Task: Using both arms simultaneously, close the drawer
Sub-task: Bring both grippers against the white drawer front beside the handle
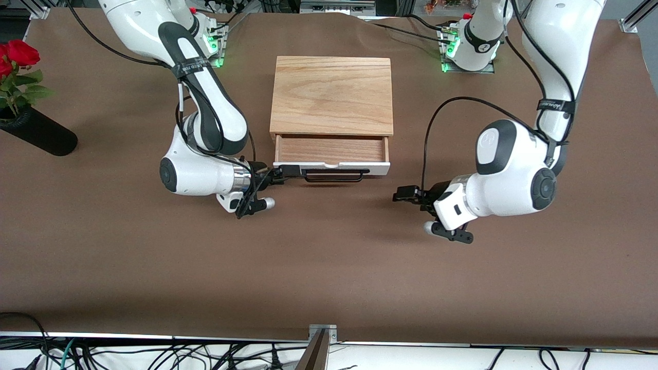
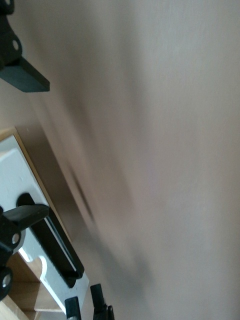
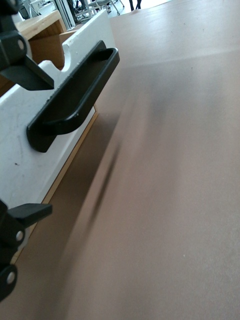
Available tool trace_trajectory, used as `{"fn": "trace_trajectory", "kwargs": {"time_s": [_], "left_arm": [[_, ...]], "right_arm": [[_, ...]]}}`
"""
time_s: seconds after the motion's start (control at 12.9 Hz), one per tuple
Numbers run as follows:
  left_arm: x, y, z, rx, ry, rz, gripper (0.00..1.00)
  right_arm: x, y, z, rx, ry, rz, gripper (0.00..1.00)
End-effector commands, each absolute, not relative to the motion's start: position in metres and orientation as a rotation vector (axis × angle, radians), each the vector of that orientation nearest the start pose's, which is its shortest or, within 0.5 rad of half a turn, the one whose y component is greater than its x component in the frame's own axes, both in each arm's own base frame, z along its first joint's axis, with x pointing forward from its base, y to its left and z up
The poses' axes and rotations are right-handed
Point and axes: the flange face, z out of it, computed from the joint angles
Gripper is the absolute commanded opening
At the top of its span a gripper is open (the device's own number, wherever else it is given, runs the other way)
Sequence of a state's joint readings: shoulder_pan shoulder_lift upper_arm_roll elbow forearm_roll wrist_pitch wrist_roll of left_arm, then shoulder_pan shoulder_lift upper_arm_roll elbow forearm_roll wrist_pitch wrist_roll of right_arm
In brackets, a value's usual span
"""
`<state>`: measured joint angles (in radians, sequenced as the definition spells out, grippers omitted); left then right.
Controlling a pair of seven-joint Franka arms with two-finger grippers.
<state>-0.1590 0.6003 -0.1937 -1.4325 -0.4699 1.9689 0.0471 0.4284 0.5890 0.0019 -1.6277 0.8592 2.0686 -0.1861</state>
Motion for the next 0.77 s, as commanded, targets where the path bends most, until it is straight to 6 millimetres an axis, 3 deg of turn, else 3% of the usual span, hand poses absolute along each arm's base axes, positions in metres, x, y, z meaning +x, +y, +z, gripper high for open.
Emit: {"fn": "trace_trajectory", "kwargs": {"time_s": [0.0,0.31,0.7], "left_arm": [[0.657,-0.287,0.354,2.577,-0.286,-0.188,1.0],[0.643,-0.304,0.327,2.585,-0.298,-0.267,1.0],[0.63,-0.308,0.301,2.601,-0.308,-0.342,1.0]], "right_arm": [[0.597,0.314,0.281,-2.411,-0.125,0.312,1.0],[0.592,0.313,0.277,-2.407,-0.131,0.349,1.0],[0.584,0.309,0.273,-2.399,-0.139,0.399,1.0]]}}
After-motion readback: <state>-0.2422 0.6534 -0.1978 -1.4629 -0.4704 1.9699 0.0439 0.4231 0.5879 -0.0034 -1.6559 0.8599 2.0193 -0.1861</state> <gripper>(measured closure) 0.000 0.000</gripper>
